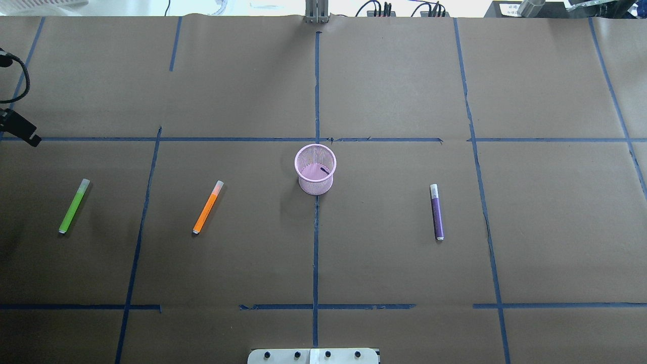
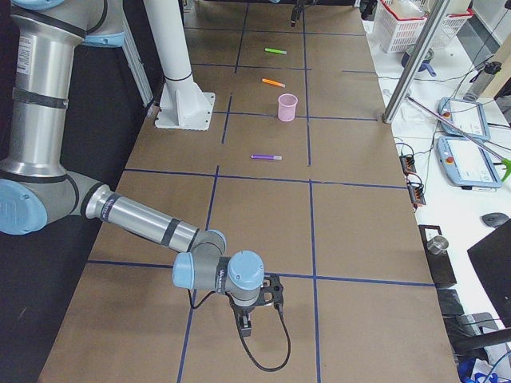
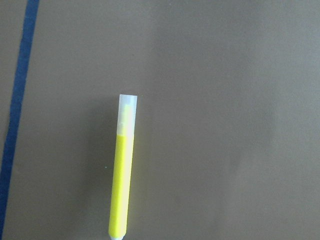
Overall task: Collect pens into pen holder
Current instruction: 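Move the left gripper down over the green marker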
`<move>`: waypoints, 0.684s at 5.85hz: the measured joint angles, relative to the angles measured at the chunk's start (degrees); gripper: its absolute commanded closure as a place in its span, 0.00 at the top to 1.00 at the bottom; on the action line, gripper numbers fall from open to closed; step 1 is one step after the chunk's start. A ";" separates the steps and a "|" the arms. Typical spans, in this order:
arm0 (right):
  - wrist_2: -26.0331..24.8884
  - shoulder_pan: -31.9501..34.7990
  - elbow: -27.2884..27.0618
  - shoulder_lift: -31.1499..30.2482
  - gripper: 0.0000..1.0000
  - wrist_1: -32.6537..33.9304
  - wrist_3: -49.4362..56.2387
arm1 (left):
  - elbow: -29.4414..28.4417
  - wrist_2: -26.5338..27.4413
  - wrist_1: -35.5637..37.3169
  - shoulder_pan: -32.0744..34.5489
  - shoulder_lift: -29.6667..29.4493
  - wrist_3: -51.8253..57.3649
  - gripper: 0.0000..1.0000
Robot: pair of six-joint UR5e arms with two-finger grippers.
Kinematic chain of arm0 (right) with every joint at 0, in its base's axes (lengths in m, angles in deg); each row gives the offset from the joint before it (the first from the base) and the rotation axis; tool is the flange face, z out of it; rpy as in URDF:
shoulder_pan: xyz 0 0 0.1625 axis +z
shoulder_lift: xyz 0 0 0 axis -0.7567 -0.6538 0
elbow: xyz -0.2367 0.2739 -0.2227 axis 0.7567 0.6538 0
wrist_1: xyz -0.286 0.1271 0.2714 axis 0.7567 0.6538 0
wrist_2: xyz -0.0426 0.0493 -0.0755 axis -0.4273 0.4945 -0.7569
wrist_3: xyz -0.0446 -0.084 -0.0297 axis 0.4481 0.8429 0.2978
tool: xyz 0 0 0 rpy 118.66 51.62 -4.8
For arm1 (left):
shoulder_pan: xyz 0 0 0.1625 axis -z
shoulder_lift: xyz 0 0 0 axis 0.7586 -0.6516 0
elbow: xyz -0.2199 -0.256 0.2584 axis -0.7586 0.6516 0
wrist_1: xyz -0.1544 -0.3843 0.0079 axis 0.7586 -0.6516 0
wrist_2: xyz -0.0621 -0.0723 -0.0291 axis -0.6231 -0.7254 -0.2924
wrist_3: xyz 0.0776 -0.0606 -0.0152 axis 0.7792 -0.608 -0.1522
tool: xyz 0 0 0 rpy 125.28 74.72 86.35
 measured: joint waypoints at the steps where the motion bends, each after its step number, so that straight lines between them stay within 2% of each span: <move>1: 0.78 -0.60 1.13 0.93 1.00 -0.31 -1.13 | -0.14 0.01 -0.91 -0.89 -0.09 -0.24 1.00; 2: 1.68 -1.75 3.33 2.84 1.00 -1.28 -2.54 | -0.34 0.03 -1.56 -1.89 -0.24 -0.37 1.00; 4: 2.38 -6.76 7.89 6.51 1.00 -8.17 -10.82 | -0.56 0.03 -1.84 -2.86 -0.49 -0.40 1.00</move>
